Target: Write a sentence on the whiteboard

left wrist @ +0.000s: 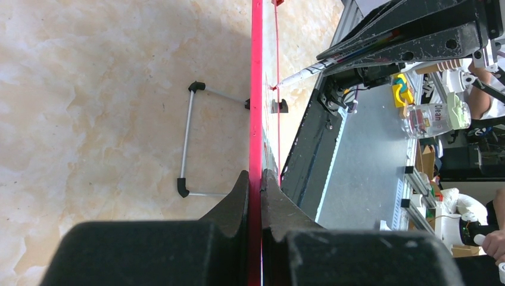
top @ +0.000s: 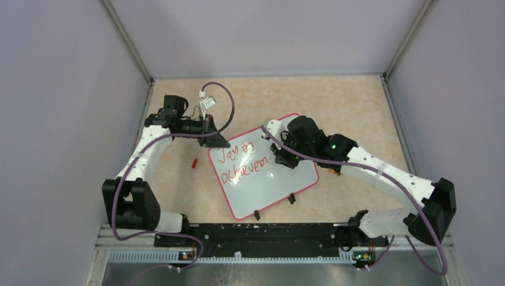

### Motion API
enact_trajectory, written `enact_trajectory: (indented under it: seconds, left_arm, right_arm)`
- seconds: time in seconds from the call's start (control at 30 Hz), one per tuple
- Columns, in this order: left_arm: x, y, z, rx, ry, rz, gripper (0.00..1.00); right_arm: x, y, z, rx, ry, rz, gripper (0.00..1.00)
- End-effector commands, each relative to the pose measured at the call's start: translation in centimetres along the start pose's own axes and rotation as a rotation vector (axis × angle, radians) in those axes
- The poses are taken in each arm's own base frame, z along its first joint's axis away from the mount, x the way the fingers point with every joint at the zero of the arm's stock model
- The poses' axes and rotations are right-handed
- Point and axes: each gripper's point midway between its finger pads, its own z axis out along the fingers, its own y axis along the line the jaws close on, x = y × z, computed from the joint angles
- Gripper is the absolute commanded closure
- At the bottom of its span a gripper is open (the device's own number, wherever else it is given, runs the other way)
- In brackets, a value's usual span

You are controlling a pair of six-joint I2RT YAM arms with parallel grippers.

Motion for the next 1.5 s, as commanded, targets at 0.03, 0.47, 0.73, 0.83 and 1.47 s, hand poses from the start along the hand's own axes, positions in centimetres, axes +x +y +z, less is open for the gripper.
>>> enact_trajectory:
  seconds: [0.03,0.47,0.73,0.83,1.47]
  left_arm:
    - [0.4,1.8,-0.2,-0.093,0.019,0.034,1.00]
    - [0.3,1.5,-0.3,-0.091,0.017,0.042,1.00]
    - [0.4,1.6,-0.3,-0.091,0.017,0.044,1.00]
    - [0.4,1.6,-0.3,-0.091,0.018,0.043,1.00]
    - [0.3,1.5,-0.3,-0.089,0.017,0.044,1.00]
  right_arm:
    - [-1.5,-0.2,-2.1,0.019,-0.059,-0.010,1.00]
    - [-2.5,-1.4,-1.4,0.051,-0.078,0.005,1.00]
    - [-1.7,-1.9,-0.7,0.077,-0.051,0.001,1.00]
    - [-1.2,-2.3,-1.2,0.093,-0.039,-0.005,1.00]
    - [-3.3,-3.9,-2.0,0.130,-0.075,-0.006,1.00]
